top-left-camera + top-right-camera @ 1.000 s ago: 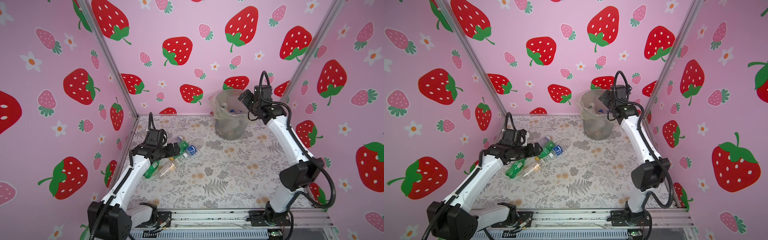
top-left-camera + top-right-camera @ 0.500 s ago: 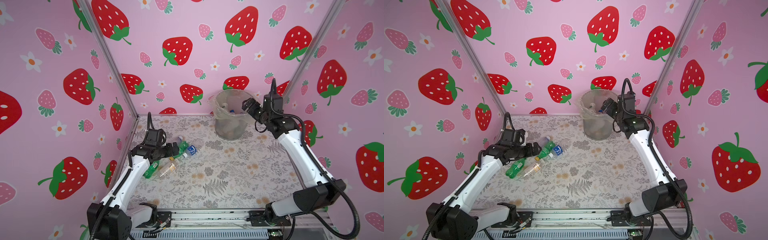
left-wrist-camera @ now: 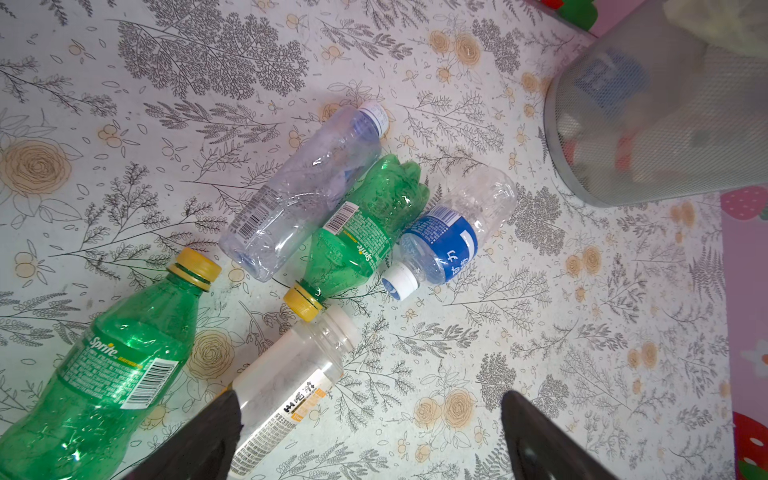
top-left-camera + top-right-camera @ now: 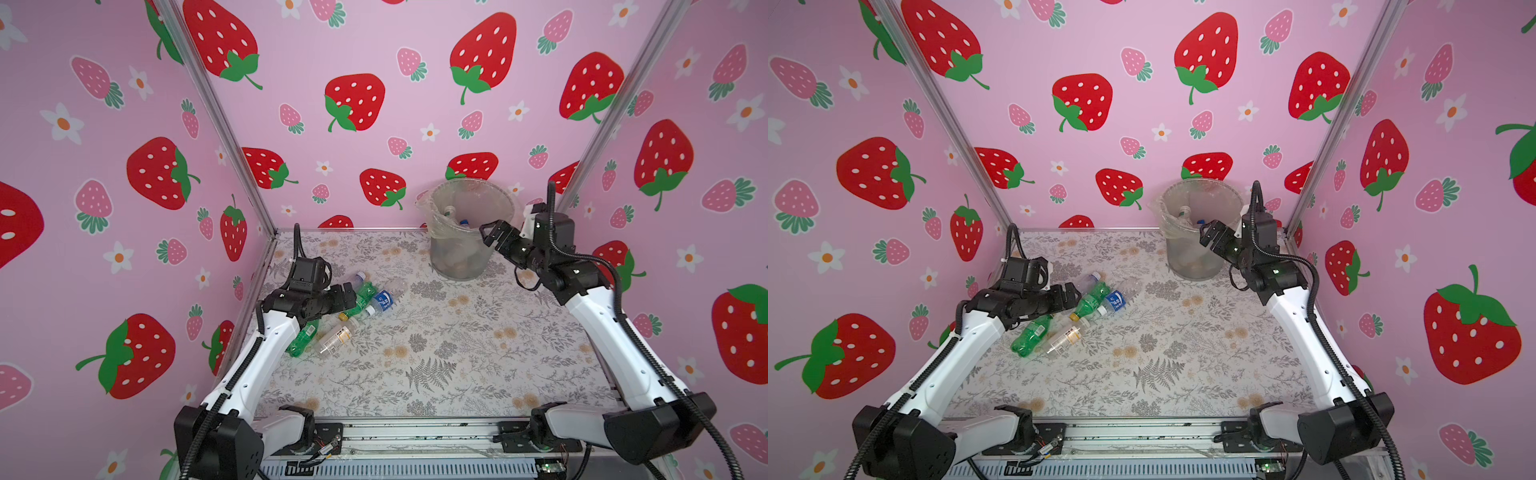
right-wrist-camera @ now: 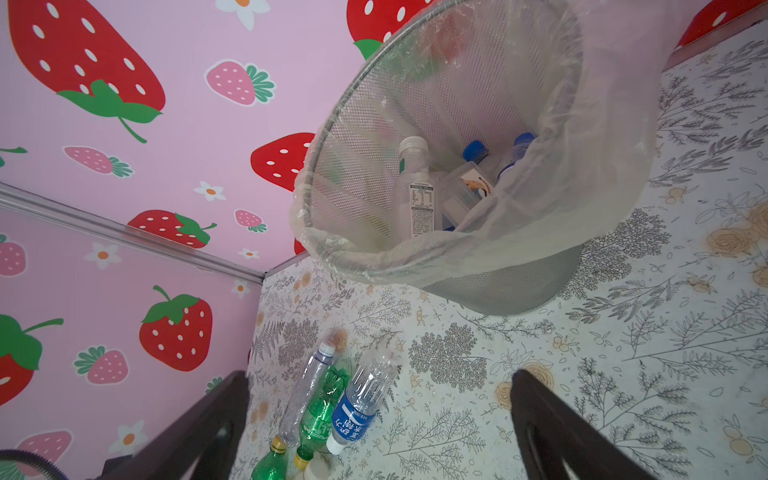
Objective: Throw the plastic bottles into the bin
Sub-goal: 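Draw the right gripper back from the bin while the left gripper lowers toward the bottles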
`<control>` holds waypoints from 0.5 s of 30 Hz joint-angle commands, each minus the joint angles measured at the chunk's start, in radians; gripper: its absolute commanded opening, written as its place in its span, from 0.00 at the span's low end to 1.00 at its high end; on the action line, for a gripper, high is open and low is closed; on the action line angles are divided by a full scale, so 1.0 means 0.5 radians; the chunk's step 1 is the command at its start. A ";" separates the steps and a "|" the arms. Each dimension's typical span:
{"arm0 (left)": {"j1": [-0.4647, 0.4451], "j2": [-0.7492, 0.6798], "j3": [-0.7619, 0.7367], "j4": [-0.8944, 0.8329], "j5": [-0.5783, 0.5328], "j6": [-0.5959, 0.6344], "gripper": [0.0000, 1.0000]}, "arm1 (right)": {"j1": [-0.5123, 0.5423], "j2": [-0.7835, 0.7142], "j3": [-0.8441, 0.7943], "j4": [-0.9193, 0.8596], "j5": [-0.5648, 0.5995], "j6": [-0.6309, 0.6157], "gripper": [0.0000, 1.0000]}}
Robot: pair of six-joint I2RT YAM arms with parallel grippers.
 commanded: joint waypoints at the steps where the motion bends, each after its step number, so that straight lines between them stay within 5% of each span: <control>1: 0.008 0.017 -0.038 0.006 -0.021 -0.050 0.99 | -0.001 -0.035 -0.092 0.060 -0.181 -0.108 0.99; 15: 0.008 -0.125 -0.362 0.069 0.064 -0.149 0.99 | 0.002 -0.222 -0.422 0.167 -0.342 -0.264 0.99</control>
